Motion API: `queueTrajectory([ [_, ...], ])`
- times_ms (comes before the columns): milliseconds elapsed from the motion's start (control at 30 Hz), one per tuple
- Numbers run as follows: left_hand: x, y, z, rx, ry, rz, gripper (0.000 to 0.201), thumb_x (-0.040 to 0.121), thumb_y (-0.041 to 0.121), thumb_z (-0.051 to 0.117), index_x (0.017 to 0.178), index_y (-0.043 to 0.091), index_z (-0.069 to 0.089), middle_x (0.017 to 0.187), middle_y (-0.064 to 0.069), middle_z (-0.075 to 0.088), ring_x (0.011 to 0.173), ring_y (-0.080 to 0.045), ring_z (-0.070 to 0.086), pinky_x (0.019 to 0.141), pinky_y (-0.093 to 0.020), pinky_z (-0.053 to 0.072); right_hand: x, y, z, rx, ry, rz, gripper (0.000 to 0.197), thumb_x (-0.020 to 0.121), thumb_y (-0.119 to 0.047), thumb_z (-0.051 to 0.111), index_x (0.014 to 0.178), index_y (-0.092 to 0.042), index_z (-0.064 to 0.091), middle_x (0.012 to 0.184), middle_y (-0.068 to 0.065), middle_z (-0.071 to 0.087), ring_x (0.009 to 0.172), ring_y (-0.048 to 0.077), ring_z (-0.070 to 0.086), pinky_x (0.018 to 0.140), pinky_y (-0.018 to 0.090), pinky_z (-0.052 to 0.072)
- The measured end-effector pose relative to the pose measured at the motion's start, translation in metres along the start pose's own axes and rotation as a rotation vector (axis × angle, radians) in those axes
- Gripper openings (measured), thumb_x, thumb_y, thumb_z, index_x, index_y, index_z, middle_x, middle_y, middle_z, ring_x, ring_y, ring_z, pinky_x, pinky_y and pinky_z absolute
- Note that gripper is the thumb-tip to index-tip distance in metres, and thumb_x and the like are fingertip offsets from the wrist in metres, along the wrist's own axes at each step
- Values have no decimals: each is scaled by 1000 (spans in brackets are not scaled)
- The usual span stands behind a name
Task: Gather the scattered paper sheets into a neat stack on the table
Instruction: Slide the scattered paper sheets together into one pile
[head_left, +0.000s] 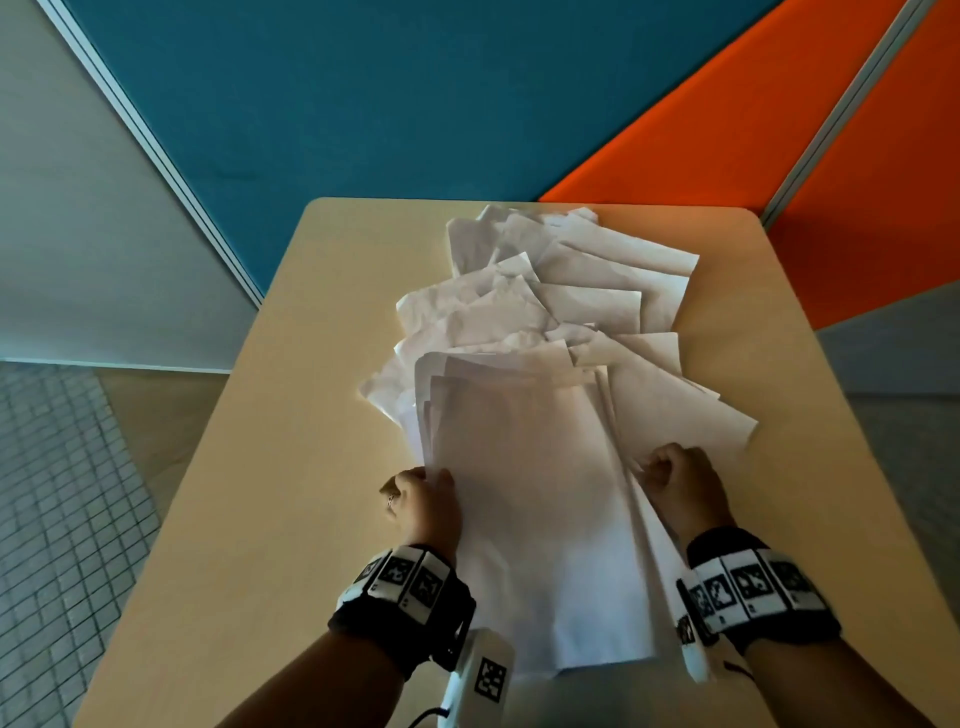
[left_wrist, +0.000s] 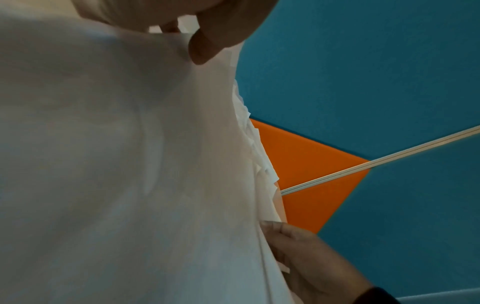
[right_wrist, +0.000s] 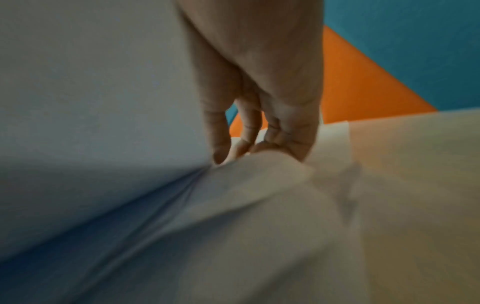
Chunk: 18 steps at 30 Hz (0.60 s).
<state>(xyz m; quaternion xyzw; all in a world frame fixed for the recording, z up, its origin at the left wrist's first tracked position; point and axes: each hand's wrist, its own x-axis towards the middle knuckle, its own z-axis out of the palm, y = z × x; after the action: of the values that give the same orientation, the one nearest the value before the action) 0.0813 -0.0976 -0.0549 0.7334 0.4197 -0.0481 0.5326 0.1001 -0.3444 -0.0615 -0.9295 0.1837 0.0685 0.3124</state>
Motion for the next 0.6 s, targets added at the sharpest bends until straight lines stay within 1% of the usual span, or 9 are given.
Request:
queueTrajectory([
  [67, -1, 1, 2, -46, 5, 5, 48, 84, 14, 60, 123, -3, 39, 133, -25, 35, 126, -40, 34, 110, -49, 31, 6, -7, -2, -23, -5, -4, 36, 78, -22, 68, 107, -5, 58, 115, 20, 51, 106, 39, 53, 96, 45, 45],
  [167, 4, 4, 5, -119, -58, 4, 59, 79, 10, 65, 125, -3, 31, 130, -28, 39, 120, -42, 43, 104, -55, 38, 21, -21, -7, -127, -93, -19, 48, 81, -30, 64, 120, -5, 51, 122, 20, 49, 114, 38, 48, 100, 44, 42],
  [300, 8, 15, 6, -49, -146, 8, 48, 81, 15, 64, 117, -5, 40, 123, -29, 46, 115, -41, 48, 99, -50, 44, 33, -42, -2, -104, -256, -133, 43, 82, -22, 64, 120, -4, 53, 122, 17, 55, 110, 32, 54, 92, 32, 41],
  [367, 12, 19, 4, -8, -171, 14, 49, 82, 17, 64, 120, -2, 40, 124, -26, 43, 117, -39, 45, 99, -47, 44, 36, -44, -1, -82, -313, -159, 44, 81, -20, 65, 120, -5, 53, 120, 14, 54, 110, 31, 54, 95, 35, 42],
  [400, 17, 19, 3, 6, -157, 17, 51, 82, 19, 64, 123, -1, 40, 126, -24, 39, 119, -38, 43, 102, -48, 42, 38, -41, -3, -75, -278, -146, 45, 80, -22, 65, 120, -5, 53, 120, 14, 54, 112, 32, 54, 98, 38, 44],
  [433, 23, 20, 2, 11, -137, 12, 54, 81, 20, 64, 125, 0, 40, 127, -23, 37, 119, -37, 41, 105, -49, 40, 43, -35, -6, -97, -204, -101, 49, 79, -24, 65, 122, -6, 52, 123, 18, 54, 116, 35, 53, 100, 43, 43],
  [500, 32, 24, -3, -48, -112, 17, 56, 80, 19, 66, 124, -4, 40, 124, -23, 38, 114, -35, 45, 104, -46, 41, 51, -20, -19, -220, -58, 140, 64, 81, -34, 63, 132, -1, 39, 135, 28, 43, 126, 42, 40, 106, 48, 34],
  [567, 40, 29, -5, -143, -150, -12, 62, 72, 24, 71, 117, -11, 45, 122, -27, 47, 108, -38, 53, 89, -41, 46, 52, -4, -32, -225, 0, 412, 83, 82, -39, 62, 140, 3, 21, 145, 32, 24, 134, 44, 25, 112, 48, 22],
  [600, 43, 32, -5, -175, -174, -25, 67, 65, 28, 70, 115, -12, 47, 121, -30, 52, 105, -41, 57, 84, -41, 48, 49, -1, -37, -183, 17, 500, 89, 81, -39, 63, 142, 3, 14, 147, 31, 18, 135, 45, 21, 112, 48, 19],
])
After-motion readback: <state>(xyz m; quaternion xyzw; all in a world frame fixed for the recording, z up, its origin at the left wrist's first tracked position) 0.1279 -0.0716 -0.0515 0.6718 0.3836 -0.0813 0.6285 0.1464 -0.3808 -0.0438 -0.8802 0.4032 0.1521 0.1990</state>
